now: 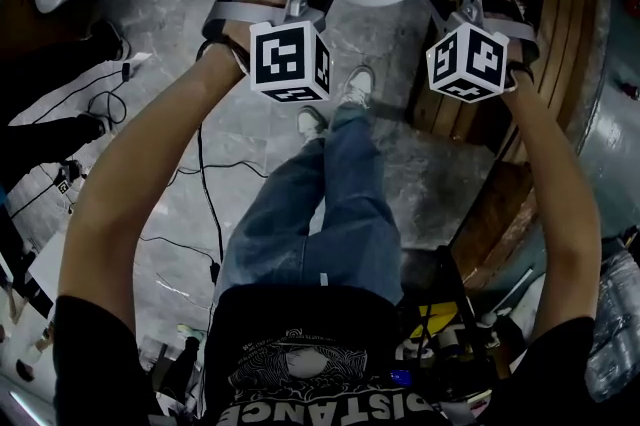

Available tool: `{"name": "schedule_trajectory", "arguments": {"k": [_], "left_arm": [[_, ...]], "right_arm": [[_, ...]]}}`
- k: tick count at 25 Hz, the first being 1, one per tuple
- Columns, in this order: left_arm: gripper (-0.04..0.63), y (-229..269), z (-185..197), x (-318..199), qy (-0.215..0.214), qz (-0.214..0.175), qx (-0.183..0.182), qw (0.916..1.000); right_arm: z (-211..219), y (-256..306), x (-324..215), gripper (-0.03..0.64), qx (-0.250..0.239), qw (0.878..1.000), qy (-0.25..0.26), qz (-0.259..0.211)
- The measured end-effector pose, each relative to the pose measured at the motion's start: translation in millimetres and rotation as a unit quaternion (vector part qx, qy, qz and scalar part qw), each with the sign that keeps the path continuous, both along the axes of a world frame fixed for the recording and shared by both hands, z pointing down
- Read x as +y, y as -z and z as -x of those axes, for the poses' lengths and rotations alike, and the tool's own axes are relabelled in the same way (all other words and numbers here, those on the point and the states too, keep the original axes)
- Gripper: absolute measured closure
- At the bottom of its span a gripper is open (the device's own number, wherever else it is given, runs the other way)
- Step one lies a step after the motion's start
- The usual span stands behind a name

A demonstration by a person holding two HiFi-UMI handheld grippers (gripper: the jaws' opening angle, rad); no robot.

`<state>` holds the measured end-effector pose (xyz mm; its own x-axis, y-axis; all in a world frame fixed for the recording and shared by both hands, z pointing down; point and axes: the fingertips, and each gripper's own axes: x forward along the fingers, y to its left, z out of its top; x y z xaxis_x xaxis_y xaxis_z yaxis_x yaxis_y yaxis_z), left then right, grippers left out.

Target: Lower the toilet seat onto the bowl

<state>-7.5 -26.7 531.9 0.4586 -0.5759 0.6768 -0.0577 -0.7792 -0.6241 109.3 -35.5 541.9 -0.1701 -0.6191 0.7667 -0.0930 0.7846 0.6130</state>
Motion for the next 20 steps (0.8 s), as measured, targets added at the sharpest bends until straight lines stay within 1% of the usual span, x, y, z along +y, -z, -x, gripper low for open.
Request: {"name": "schedule_trajectory", "arguments": {"k": [6, 12, 20], "left_arm": [[0.499, -27.1, -0.6, 7.2, -0.003, 0.013, -0.012, 0.9998], [0.499, -61.8, 1.3, 10.3, 0.004, 0.04, -0.02, 0.999], [0.499, -95.1, 1.6, 14.5, 0.018, 0.083, -0.031, 0.9959]], "right_arm": [[-1.4, -28.6, 5.3, 0.403, 0.013, 1.0, 0.008, 0.003], [-0.5, -64.2, 5.9, 0.393, 0.029, 0.999, 0.014, 0.011], [-1.4, -99.0, 8.1, 0.382, 0.046, 0.998, 0.027, 0.023]]}}
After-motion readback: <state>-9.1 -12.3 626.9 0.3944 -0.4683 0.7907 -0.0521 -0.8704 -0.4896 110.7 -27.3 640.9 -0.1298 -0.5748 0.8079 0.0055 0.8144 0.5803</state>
